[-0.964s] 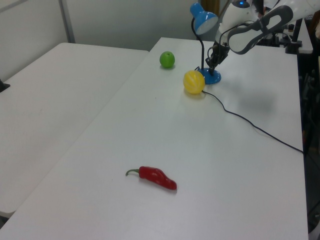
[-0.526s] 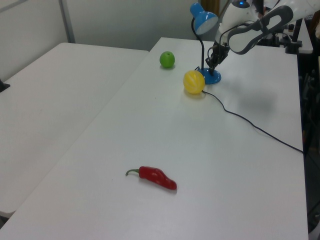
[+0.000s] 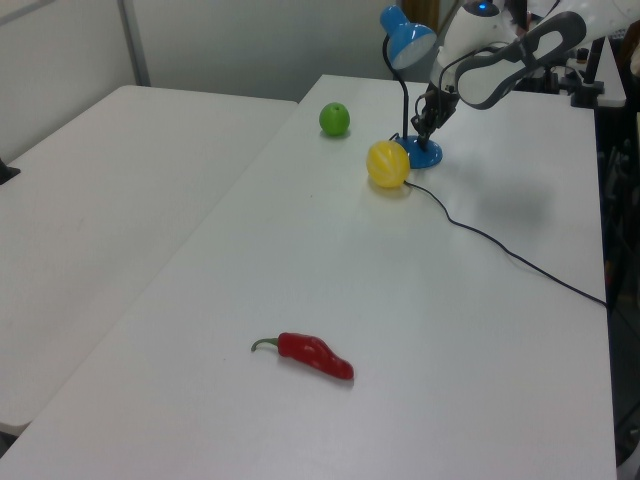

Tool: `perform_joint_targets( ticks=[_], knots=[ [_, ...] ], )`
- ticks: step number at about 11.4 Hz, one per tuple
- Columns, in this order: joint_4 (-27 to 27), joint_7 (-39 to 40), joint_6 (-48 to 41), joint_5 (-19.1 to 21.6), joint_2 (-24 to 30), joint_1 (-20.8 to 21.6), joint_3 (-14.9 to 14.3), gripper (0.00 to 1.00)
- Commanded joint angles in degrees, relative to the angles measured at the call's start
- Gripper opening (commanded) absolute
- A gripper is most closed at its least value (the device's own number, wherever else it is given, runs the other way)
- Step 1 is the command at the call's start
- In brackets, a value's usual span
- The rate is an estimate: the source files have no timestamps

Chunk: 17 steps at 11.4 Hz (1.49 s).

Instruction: Turn on desk lamp

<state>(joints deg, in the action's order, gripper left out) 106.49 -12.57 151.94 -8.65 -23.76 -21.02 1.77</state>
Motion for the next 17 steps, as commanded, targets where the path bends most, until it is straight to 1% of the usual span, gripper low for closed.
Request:
perform_joint_targets(
  ticks=[1,6,9,11,12,13,14,17],
  knots=[
    [-0.7,-1.3,2.6,-2.2,-2.4,-0.7,-0.4,0.0],
    [-0.6,-1.3,2.2,-2.3,-2.0,-0.7,-0.4,0.0],
    [-0.1,-1.4,0.6,-2.2,0.6,-0.5,-0.3,0.0],
    [-0.2,-1.5,-5.6,-2.1,4.4,0.1,0.4,0.0],
    [-0.2,-1.5,-8.2,-2.0,6.1,0.7,1.5,0.0],
    [-0.3,-1.5,-11.8,-2.0,7.3,2.0,2.4,0.0],
    [-0.4,-1.4,-14.4,-2.0,8.5,2.8,2.6,0.0],
    [-0.7,-1.3,-24.9,-2.0,12.2,7.7,2.9,0.0]
  ],
)
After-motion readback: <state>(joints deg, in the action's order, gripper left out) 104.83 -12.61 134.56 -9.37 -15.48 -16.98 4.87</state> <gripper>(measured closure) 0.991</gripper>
